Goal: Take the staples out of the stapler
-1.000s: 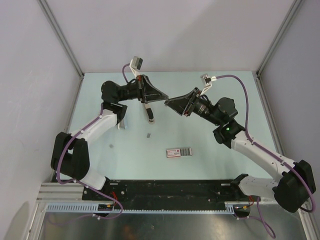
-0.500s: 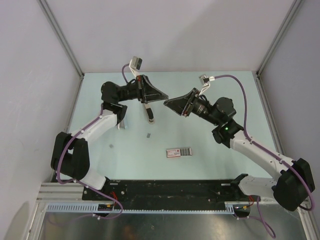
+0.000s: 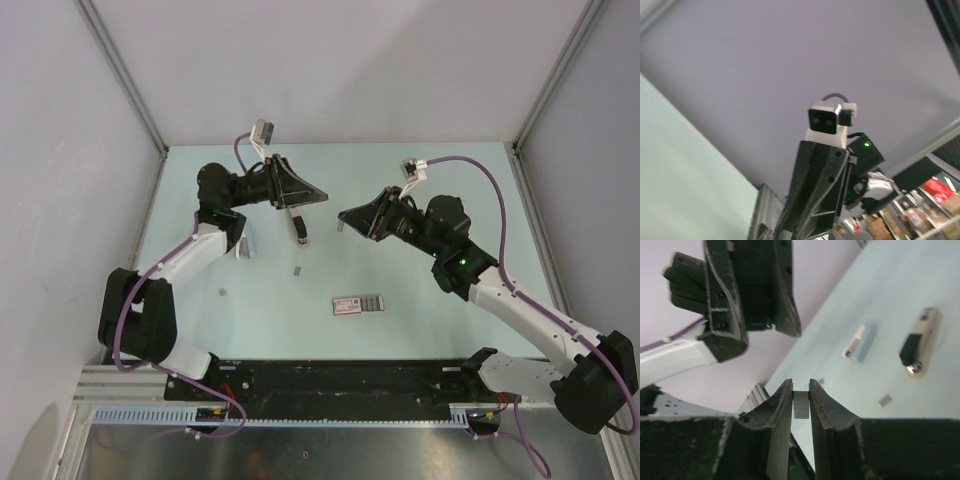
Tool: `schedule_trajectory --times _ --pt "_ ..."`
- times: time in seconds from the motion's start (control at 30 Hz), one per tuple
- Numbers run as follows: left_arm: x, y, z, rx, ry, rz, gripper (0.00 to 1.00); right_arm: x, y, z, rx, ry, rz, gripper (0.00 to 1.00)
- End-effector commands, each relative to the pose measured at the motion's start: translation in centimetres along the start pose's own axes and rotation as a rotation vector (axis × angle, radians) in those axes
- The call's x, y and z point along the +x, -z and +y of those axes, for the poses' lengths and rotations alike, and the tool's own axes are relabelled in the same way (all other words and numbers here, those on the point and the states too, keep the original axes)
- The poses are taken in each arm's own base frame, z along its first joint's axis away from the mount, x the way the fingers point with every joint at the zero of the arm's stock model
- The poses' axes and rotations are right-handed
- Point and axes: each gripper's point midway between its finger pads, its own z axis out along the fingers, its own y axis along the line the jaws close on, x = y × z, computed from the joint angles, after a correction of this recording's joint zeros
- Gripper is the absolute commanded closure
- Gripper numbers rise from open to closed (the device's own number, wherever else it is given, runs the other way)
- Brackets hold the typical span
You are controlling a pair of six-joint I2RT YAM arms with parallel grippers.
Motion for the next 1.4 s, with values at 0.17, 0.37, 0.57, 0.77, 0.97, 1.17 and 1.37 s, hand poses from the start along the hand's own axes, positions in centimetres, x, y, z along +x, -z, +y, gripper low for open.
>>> schedule_trajectory --times 0.17,0.37,0.57,0.77,0.97,1.17,1.37 --pt "0.3 2.6 4.3 -0.264 -0.137 -0.019 0.49 4.2 2.0 -4.5 0.244 0.006 0.176 0.78" --pt "1.9 4.7 8.3 -0.446 -0.268 0.047 0.50 8.7 3.7 -9.4 0.479 -0.010 0.319 0.79" --pt "4.6 7.6 12.6 -0.619 -0.353 0.160 0.51 13.7 5.5 -12.9 0.689 0.035 0.463 0.80" --pt "6.0 9.7 14.3 -0.731 -0.477 0.242 0.52 16.7 6.5 -14.2 0.801 0.061 0.531 0.80" --pt "7.6 10.4 14.7 -0.756 -0.533 0.301 0.52 18.7 7.5 -14.9 0.880 0.084 0.576 0.81" --pt "9.0 10.3 15.0 -0.758 -0.548 0.342 0.53 20.0 7.7 -15.7 0.923 0.083 0.595 0.82" --pt "9.7 10.2 15.0 -0.746 -0.546 0.358 0.53 20.0 7.6 -16.5 0.951 0.098 0.581 0.82"
